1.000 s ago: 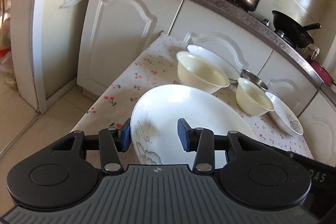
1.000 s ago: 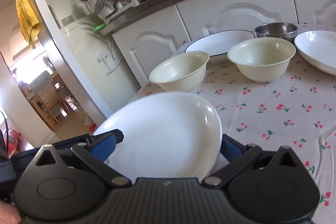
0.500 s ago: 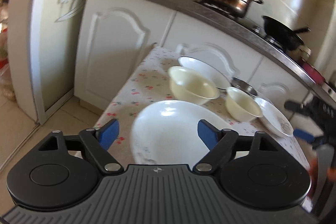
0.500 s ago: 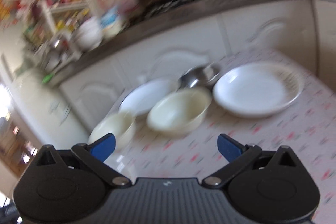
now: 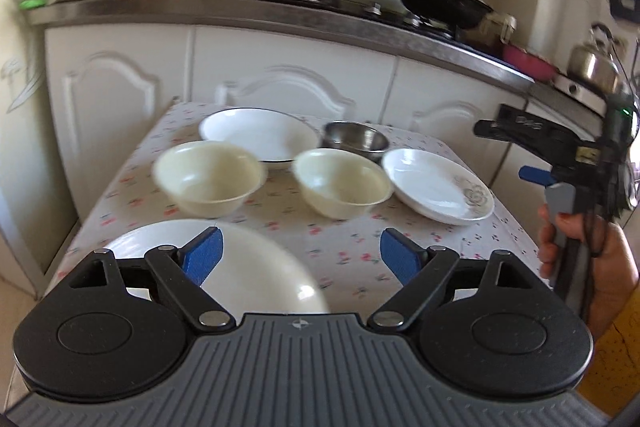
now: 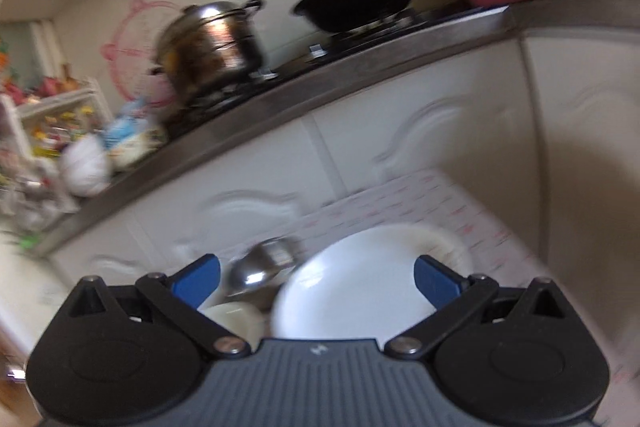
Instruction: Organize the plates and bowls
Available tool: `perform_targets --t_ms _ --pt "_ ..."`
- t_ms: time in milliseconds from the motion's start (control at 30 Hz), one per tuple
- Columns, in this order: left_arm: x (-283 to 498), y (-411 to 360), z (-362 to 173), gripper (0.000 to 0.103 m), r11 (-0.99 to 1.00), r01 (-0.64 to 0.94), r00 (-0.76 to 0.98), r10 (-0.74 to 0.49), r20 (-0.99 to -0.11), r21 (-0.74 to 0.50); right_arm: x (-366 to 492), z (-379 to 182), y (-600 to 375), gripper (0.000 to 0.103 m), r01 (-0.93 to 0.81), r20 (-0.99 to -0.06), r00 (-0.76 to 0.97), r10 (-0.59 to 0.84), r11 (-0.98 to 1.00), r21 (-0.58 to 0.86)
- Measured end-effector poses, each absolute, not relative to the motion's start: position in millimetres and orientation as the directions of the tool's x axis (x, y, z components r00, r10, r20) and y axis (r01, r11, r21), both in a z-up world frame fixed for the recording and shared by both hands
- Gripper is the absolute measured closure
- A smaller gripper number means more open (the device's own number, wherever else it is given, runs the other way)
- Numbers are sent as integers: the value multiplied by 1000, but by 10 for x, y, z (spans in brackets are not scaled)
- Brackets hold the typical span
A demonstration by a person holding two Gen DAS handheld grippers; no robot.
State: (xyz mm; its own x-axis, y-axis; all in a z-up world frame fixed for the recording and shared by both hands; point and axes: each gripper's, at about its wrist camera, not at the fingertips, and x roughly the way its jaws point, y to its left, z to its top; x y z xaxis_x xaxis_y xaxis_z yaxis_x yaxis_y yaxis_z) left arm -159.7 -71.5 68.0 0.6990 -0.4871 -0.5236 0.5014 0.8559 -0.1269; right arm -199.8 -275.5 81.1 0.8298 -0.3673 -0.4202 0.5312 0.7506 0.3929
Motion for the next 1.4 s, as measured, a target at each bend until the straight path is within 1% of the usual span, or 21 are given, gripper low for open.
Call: perform_targets --t_ms 133,200,433,533,733,800,1100,1400 --pt "-1553 -1098 603 0 846 523 679 -485 -551 -102 -1957 688 -2922 1 613 -448 765 -463 737 285" --pt "-1512 -1248 553 0 842 531 670 -484 -563 -93 -1944 617 -3008 1 635 -456 745 -487 726 263" --pt "-1412 -1758 387 0 832 554 668 -471 -576 -38 -1911 502 -3216 1 665 -472 710 -523 719 202" --pt "-1313 -1903 325 1 826 563 661 -469 -585 -25 -1888 472 -3299 1 664 -476 708 -522 721 198" --pt "-1227 -2238 208 13 812 583 645 -470 -603 -9 -1856 428 -3383 1 648 -483 722 -495 729 221" --pt "-1174 -2339 181 21 811 585 649 -466 -602 3 -1853 423 -3391 1 643 -478 727 -493 734 220" --pt "-986 -2585 69 36 813 582 656 -461 -598 12 -1806 362 -3457 1 621 -501 736 -455 748 234" --pt "-848 -2803 -44 40 811 584 646 -454 -614 15 -1783 292 -3530 1 603 -524 749 -406 745 285"
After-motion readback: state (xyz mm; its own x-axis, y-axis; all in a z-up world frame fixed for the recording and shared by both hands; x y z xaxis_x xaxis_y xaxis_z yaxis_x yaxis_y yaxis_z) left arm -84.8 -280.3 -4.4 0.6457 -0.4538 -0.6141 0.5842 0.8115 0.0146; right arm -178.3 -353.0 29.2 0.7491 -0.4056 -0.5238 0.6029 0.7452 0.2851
